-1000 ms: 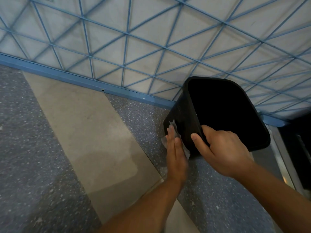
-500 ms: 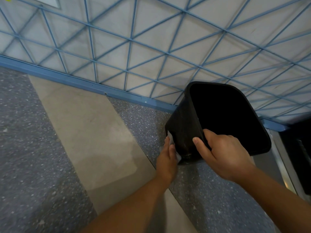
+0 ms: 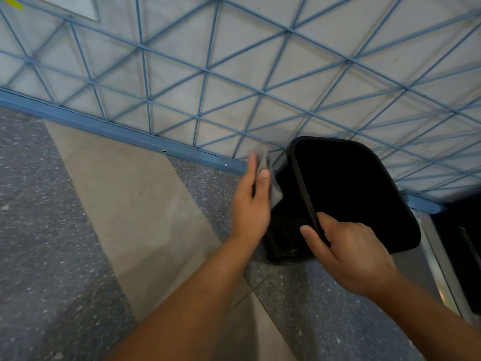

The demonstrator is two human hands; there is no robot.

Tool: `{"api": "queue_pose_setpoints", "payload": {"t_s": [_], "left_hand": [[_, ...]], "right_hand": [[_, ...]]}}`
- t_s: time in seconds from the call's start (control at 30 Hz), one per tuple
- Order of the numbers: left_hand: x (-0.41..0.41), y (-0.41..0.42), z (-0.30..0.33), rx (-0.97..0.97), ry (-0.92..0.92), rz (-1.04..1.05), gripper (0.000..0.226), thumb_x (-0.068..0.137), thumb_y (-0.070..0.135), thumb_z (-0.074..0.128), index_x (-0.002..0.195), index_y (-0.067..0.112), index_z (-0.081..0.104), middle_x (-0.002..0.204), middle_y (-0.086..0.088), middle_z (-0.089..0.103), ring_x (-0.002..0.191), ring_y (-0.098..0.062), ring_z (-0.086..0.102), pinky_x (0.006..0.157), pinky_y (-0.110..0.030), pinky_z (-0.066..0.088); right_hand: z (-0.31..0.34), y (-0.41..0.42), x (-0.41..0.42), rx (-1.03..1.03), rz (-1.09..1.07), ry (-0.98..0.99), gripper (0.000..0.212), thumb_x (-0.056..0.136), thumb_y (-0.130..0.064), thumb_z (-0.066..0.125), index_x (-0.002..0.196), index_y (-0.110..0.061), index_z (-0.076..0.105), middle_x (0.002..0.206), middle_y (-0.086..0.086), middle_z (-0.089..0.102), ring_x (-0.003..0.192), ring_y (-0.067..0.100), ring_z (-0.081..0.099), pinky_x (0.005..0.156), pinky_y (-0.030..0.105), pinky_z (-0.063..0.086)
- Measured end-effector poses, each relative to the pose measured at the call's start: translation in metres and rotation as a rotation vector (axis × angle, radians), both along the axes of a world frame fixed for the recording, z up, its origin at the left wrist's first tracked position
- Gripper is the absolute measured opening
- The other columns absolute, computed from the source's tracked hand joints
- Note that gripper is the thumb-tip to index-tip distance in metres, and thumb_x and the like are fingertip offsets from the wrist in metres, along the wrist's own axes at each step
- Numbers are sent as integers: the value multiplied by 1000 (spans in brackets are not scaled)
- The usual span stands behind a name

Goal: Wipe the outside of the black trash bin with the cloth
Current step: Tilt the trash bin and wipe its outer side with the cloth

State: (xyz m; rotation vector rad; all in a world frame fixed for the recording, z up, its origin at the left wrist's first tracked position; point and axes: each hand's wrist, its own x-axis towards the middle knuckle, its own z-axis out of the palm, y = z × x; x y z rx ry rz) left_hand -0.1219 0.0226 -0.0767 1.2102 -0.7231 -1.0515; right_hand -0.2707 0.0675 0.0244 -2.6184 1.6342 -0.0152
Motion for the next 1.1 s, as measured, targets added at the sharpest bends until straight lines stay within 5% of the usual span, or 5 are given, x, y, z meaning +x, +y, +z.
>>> {"api": "queue_pose_setpoints", "payload": {"t_s": [0.27,0.43,0.6,0.83,1.1], "left_hand": [[-39,-9,9,-109,-95,-13,55,106,40,32,153,18,49,158,0,51,152,-15,40,128,-46,30],[-37,-19,-5,-45,-204,-47,52,107,31,30,151,13,52,156,-6,53,152,-23,40,128,-43,29],[-39,-21,-57,60,-276,-94,58,108,42,25,148,12,55,149,-11,59,145,-35,48,120,-54,38],[-34,-14,-97,263,-421,-246,56,111,42,23,147,12,53,146,-16,58,139,-39,51,114,-55,42],[-11,4,-66,371,-618,-526,43,113,21,34,150,6,48,152,-20,53,143,-40,47,118,-45,38]], "right_hand": [[-1,-1,-3,-45,106,-32,31,94,-53,31,73,-31,35,44,-8,40,35,10,46,34,24,33],[0,-2,-5,-34,127,-43,29,94,-52,33,73,-32,36,42,-5,41,33,7,43,31,21,32],[-1,-3,-5,-26,114,-52,30,94,-53,33,73,-32,38,43,-6,41,34,7,44,29,24,34],[-1,-3,-5,-17,82,-65,37,93,-54,32,68,-27,39,43,-4,42,34,7,43,31,31,37],[2,0,-1,34,15,-56,48,91,-60,25,74,-22,48,51,-3,49,42,8,49,41,38,44]]}}
